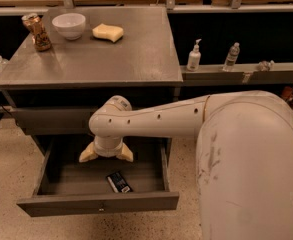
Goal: Pick rxbar blueberry from middle drawer and place on counter
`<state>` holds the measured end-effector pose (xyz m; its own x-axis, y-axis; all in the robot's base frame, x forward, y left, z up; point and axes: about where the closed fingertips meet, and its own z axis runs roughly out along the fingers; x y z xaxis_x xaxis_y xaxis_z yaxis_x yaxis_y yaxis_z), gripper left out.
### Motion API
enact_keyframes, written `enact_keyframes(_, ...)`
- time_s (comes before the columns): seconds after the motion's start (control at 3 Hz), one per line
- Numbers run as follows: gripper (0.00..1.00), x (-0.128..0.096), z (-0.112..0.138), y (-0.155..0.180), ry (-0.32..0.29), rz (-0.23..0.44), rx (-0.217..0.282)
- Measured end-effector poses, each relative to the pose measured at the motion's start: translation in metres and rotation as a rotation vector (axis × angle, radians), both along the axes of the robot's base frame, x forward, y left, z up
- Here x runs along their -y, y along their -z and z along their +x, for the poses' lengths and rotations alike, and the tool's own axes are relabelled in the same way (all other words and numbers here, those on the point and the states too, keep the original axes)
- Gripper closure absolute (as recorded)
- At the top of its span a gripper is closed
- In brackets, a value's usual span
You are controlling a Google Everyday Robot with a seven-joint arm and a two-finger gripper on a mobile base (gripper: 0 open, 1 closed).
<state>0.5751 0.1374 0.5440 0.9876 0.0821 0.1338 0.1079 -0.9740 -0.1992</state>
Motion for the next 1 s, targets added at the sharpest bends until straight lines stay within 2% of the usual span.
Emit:
enact_keyframes(0.67,0.0,0.006,0.014,0.115,0.098,-0.178,-0.023)
enact_keyframes(1.0,0.0,0.011,0.016,0.16,0.122,-0.226,-0.038)
